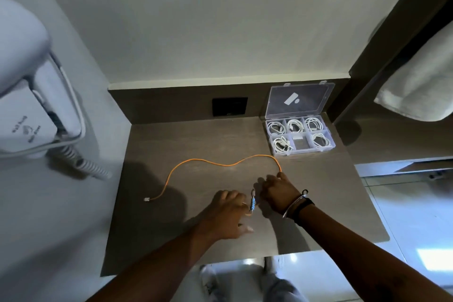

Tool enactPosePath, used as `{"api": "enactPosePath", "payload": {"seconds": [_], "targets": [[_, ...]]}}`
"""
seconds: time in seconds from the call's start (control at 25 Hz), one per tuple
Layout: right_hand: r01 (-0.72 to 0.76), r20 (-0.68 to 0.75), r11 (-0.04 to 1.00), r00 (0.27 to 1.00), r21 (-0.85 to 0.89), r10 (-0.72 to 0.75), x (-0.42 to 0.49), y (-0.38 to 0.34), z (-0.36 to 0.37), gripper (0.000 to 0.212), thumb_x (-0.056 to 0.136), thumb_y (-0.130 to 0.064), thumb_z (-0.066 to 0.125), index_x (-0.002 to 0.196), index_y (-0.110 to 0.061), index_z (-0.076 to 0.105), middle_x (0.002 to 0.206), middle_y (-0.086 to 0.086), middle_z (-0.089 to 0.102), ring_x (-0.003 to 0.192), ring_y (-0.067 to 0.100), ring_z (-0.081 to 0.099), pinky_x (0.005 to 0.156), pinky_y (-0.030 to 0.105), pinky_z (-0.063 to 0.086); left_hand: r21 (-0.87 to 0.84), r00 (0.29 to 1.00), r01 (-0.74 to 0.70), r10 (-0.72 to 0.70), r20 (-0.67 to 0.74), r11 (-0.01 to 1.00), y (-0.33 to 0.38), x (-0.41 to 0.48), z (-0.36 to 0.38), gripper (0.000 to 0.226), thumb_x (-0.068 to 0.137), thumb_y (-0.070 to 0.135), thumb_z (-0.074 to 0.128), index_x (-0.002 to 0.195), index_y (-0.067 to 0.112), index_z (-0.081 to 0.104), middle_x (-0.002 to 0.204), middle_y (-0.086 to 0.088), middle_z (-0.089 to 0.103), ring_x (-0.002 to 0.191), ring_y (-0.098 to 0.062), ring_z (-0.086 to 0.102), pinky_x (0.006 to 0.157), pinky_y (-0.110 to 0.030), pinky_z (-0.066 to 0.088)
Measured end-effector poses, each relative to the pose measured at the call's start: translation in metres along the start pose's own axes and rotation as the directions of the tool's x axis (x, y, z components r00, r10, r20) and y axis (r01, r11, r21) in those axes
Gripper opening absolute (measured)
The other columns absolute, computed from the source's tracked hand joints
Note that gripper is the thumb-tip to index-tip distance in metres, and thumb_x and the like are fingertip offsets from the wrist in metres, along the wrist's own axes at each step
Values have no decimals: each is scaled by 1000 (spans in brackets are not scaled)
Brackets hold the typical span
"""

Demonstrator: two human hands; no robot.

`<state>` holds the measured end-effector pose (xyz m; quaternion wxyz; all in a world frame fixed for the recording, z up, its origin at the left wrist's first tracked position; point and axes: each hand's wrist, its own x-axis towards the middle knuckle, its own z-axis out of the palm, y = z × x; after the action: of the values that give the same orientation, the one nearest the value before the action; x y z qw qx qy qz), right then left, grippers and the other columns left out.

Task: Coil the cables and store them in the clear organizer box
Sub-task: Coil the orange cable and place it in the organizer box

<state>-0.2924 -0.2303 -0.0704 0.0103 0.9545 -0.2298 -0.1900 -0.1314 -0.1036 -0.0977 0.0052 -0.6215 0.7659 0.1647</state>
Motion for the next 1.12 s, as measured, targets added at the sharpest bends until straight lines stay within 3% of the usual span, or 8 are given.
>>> {"api": "enactPosePath", "payload": {"seconds": [0.16,0.32,0.44,0.64,0.72,0.92,1.04,1.12], "targets": [[-180,11,957,983,227,182,-2,-3,-5,31,79,-32,52,105,-19,65,115,7,63,114,29,52,92,43,37,-326,959,124,-198,-204,937,8,-5,-27,27,94,26,45,101,18,70,109,-2,65,105,-17,57,92,-31,41],[-78,-198,859,959,506,204,-8,-21,-24,64,67,-49,45,125,-24,55,129,5,55,125,29,45,99,43,34,-942,707,155,-700,-105,297,20,-10,-72,26,99,7,47,95,-4,70,89,-8,66,69,11,58,63,2,37],[95,-353,824,926,558,133,-5,-39,-48,65,63,-48,43,121,-20,57,119,7,62,116,30,52,98,45,38,-994,606,107,-794,50,19,32,-3,-95,27,99,11,47,91,-2,70,85,-9,66,69,-3,57,52,-1,39],[-59,-432,796,814,602,388,-13,-47,-79,86,67,-37,58,141,-3,30,131,17,51,119,33,46,102,45,39,-959,309,44,-909,279,-279,31,-6,-110,31,94,16,48,97,-5,70,80,-11,66,56,-13,49,45,-22,37],[33,-596,869,740,494,311,-20,-55,-86,77,67,-36,59,135,-7,39,127,14,51,116,31,46,99,44,41,-943,290,19,-901,323,-332,33,-9,-111,34,94,20,49,101,-5,70,87,-13,67,55,-14,46,49,-27,32],[205,-426,813,903,545,58,-21,-68,-96,21,87,-27,50,86,-12,65,90,15,70,90,36,62,79,43,46,-903,418,26,-816,399,-428,47,-16,-122,41,98,36,43,104,7,71,85,-4,65,64,-15,51,61,-27,39],[288,-480,705,873,648,84,-19,-57,-104,22,93,-18,54,77,-7,65,78,17,68,77,37,61,69,45,48,-943,254,125,-909,331,-308,44,-30,-128,38,89,42,56,96,7,69,84,-7,66,75,-23,59,72,-35,44],[379,-547,701,837,604,19,-18,-43,-119,19,93,-15,55,85,-5,68,81,17,69,77,32,61,70,40,48,-951,62,308,-998,2,17,40,-43,-127,41,80,45,67,97,8,65,101,-12,66,94,-30,61,84,-40,49]]}}
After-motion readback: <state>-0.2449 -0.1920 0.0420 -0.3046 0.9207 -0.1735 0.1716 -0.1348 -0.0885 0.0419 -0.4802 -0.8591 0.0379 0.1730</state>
